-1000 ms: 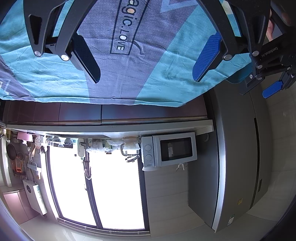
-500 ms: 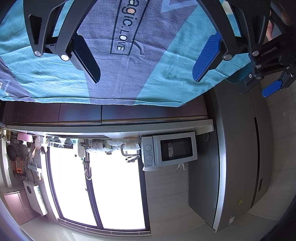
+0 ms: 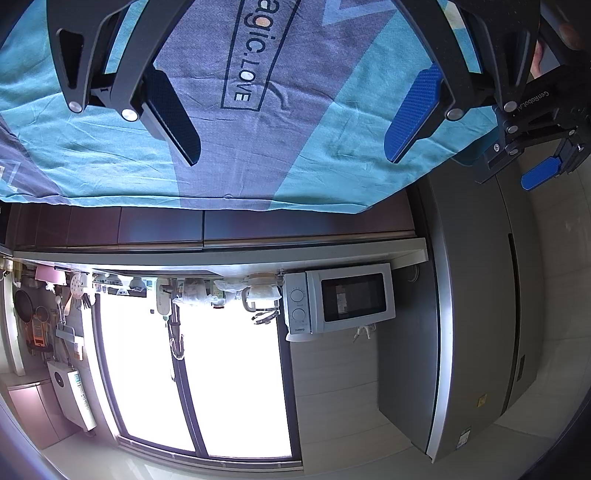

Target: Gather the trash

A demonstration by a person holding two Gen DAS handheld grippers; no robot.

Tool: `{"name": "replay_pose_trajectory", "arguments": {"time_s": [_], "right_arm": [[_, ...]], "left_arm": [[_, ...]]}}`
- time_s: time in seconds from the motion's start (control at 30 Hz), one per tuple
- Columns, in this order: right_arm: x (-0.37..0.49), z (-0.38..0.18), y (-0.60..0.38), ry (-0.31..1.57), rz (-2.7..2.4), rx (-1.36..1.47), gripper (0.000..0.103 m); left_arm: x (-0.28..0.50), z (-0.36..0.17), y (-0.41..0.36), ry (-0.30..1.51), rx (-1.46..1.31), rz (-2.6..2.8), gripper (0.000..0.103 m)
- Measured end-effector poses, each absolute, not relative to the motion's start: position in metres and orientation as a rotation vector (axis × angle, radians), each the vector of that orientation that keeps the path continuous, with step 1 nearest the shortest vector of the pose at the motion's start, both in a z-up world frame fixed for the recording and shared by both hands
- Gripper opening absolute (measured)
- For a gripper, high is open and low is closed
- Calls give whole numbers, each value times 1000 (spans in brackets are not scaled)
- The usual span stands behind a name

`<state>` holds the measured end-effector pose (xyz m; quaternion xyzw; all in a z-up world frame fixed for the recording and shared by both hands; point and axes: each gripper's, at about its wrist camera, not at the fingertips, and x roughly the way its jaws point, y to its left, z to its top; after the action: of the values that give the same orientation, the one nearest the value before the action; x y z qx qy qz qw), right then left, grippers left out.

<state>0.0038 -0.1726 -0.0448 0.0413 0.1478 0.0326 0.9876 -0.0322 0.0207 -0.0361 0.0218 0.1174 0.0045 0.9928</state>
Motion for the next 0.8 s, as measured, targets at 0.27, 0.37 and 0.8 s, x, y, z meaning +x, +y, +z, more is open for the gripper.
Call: {"name": "replay_pose_trajectory", "arguments": {"time_s": [0.27, 0.37, 0.8], "right_arm": [[4, -44, -174, 294, 65, 86, 96], [4, -44, -173, 293, 65, 85, 96], [4, -44, -173, 293, 63, 87, 96]], "left_arm": [[-33, -36, 21, 233, 44, 9, 97], [-32, -36, 21, 233, 44, 9, 97], [-32, -35, 21, 236, 44, 9, 97]]}}
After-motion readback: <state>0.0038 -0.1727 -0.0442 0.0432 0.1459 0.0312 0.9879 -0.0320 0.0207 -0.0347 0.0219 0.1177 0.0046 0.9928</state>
